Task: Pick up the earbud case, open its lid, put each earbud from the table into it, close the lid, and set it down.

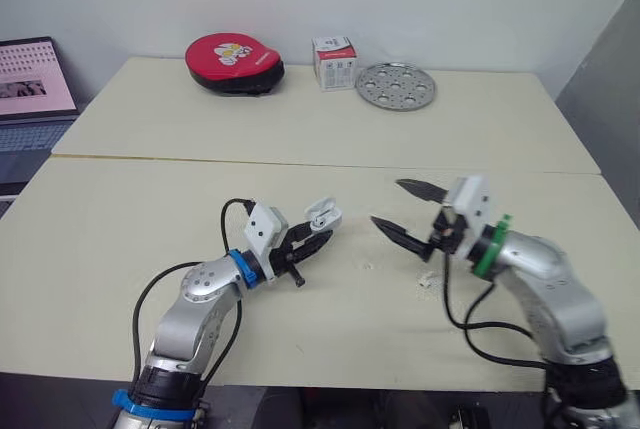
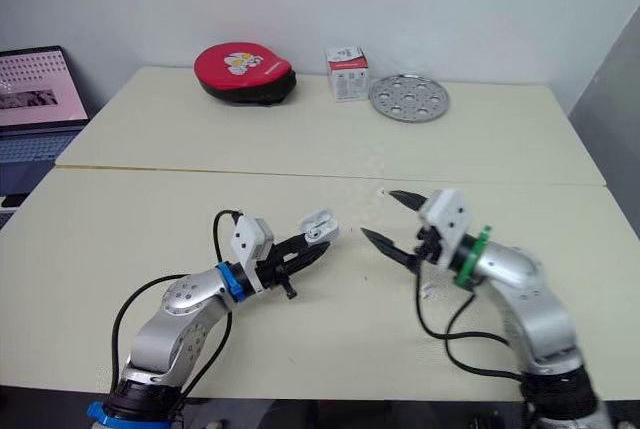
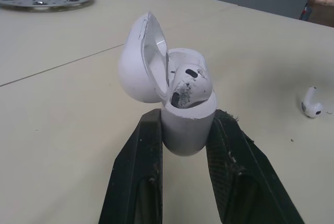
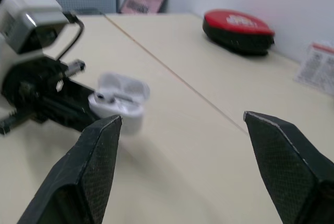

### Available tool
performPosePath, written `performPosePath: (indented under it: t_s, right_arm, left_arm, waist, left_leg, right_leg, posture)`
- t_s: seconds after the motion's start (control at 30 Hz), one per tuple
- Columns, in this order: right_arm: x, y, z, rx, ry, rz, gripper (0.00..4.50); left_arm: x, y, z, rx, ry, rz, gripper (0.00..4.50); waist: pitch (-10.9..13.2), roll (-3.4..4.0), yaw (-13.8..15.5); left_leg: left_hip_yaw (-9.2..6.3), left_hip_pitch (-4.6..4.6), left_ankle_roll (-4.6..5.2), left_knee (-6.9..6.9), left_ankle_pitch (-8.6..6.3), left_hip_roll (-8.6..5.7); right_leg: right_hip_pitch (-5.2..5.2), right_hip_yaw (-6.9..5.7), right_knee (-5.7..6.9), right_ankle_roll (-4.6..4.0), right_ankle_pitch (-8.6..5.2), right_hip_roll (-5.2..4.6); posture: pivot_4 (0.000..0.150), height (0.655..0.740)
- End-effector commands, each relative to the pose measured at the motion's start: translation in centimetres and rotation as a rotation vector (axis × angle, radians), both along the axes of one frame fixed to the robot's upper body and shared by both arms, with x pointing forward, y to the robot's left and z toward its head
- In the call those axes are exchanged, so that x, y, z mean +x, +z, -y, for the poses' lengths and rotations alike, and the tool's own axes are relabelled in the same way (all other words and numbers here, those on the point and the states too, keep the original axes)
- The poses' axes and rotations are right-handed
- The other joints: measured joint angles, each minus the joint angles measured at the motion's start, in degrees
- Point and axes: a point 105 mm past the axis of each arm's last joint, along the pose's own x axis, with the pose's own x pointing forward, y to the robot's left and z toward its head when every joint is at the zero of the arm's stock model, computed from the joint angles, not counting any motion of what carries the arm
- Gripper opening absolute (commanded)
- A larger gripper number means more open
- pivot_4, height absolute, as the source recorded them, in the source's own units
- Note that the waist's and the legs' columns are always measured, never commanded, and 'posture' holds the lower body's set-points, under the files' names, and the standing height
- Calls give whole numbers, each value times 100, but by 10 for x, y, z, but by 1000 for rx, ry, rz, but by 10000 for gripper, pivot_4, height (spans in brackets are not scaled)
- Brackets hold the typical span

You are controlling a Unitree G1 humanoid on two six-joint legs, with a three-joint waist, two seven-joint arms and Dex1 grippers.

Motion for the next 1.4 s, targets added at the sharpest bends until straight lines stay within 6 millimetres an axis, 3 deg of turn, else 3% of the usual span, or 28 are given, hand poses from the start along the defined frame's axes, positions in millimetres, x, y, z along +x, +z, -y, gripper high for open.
performPosePath:
  t_s: [0.03, 0.2, 0.3, 0.43, 0.57, 0.7, 1.07, 1.17, 1.4]
  right_arm:
    - [-10, 6, 17, -18, -8, -19, 45000]
    - [-24, -23, 47, -168, -74, -115, 45000]
    - [-36, -32, 49, -223, -27, -144, 45000]
    - [-44, -39, 50, -427, 142, -103, 45000]
    - [-33, -35, 46, -597, 319, -52, 45000]
    - [-21, -45, 40, -703, 431, -93, 45000]
    - [-7, -71, 27, -772, 591, -140, 45000]
    - [-1, -75, 28, -785, 595, -151, 38988]
    - [4, -84, 39, -846, 608, -189, 13545]
  left_arm:
    - [-1, 11, 0, -4, -6, 57, 7949]
    - [-2, 9, 2, 4, -22, 61, 7949]
    - [-2, 9, 3, 7, -30, 64, 7949]
    - [1, 9, 4, 8, -39, 65, 7949]
    - [3, 10, 5, 10, -48, 66, 7949]
    - [4, 10, 7, 7, -47, 70, 7949]
    - [-2, 9, 2, 7, -17, 67, 7949]
    - [-2, 9, 1, 8, -15, 66, 7949]
    - [-3, 10, 1, 8, -14, 65, 7949]
  waist:
    - [0, 0, -3]
    - [0, 0, 2]
    - [0, 0, 2]
    - [0, 0, -25]
    - [1, -2, -33]
    - [1, -1, -10]
    - [3, -2, 1]
    - [3, -2, 2]
    - [2, -2, 0]
  left_leg:
    - [2, 2, 0, 0, 0, 0]
    - [4, -2, 0, -4, 0, -1]
    - [5, -1, 0, -3, 0, -2]
    - [13, 10, 1, -2, 0, -3]
    - [12, 13, 1, -1, 0, -3]
    - [6, 9, 1, -1, 0, -1]
    - [4, 11, 0, 4, 0, 2]
    - [5, 10, 0, 4, 0, 2]
    - [4, 15, 0, 5, 0, 3]
  right_leg:
    - [-1, 2, 1, 0, 0, 1]
    - [-2, 4, -7, 1, -1, 1]
    - [1, 5, -6, 1, -1, 0]
    - [6, 14, -3, 1, -1, 1]
    - [9, 11, -5, 1, -1, 2]
    - [6, 5, -6, 1, 0, 2]
    - [6, 4, -1, -1, 1, -2]
    - [5, 5, -1, -1, 0, -3]
    - [12, 3, -1, -1, 1, -3]
  posture:
    - [1500, 7400]
    - [1500, 7400]
    - [1500, 7400]
    - [1500, 7400]
    - [1500, 7400]
    - [1500, 7400]
    - [1500, 7400]
    - [1500, 7400]
    - [1500, 7400]
